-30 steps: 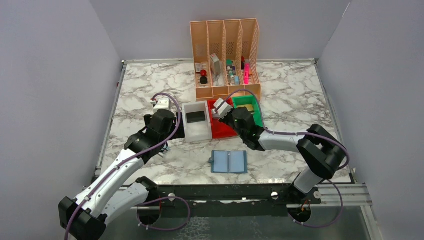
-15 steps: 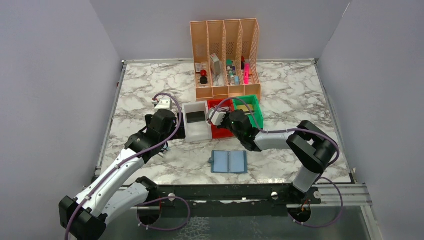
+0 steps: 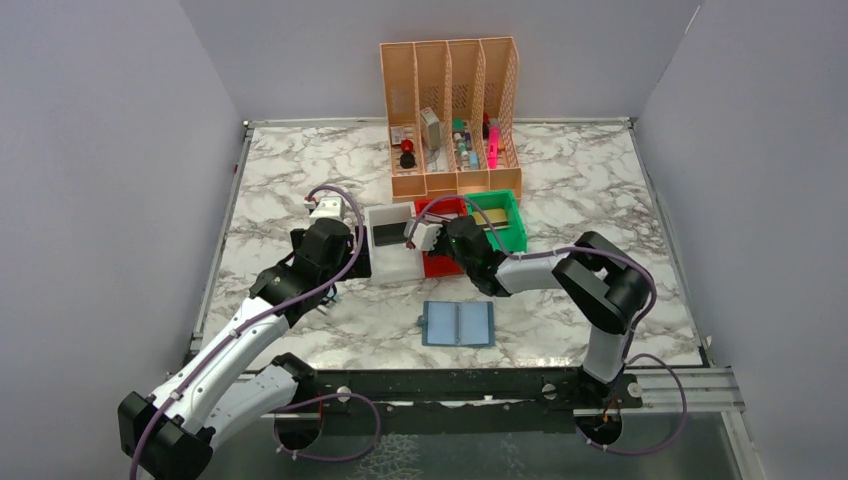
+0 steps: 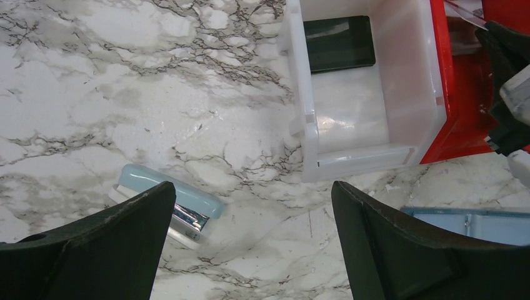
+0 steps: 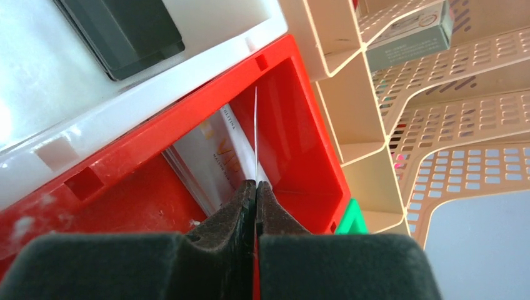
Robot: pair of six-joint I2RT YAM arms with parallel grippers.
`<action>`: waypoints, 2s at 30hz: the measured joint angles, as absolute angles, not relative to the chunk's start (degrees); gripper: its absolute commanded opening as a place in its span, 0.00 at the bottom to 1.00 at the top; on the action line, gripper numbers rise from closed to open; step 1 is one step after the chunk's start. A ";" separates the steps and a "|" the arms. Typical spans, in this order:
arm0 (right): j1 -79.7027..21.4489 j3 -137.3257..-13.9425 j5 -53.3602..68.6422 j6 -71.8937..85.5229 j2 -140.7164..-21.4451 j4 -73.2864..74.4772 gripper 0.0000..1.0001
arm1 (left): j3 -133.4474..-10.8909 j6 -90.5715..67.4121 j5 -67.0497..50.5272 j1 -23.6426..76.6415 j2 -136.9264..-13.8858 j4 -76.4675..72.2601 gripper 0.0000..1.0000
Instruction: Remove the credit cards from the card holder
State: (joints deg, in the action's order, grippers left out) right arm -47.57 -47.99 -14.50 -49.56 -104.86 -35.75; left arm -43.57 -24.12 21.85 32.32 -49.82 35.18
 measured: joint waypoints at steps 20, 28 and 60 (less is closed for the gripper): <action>-47.55 -48.38 -15.81 -52.51 -108.66 -35.90 0.28 | -43.57 -23.66 21.37 32.32 -50.30 35.16 0.99; -47.53 -48.38 -15.79 -51.72 -108.36 -35.70 0.33 | -43.57 -23.46 21.04 32.32 -50.33 35.03 0.99; -47.13 -62.33 -12.51 15.31 -96.79 1.96 0.18 | -43.57 -23.27 20.56 32.32 -50.94 34.85 0.99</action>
State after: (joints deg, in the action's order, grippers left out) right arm -47.13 -62.33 -12.51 15.31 -96.79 1.96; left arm -43.57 -23.27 20.56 32.32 -50.94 34.85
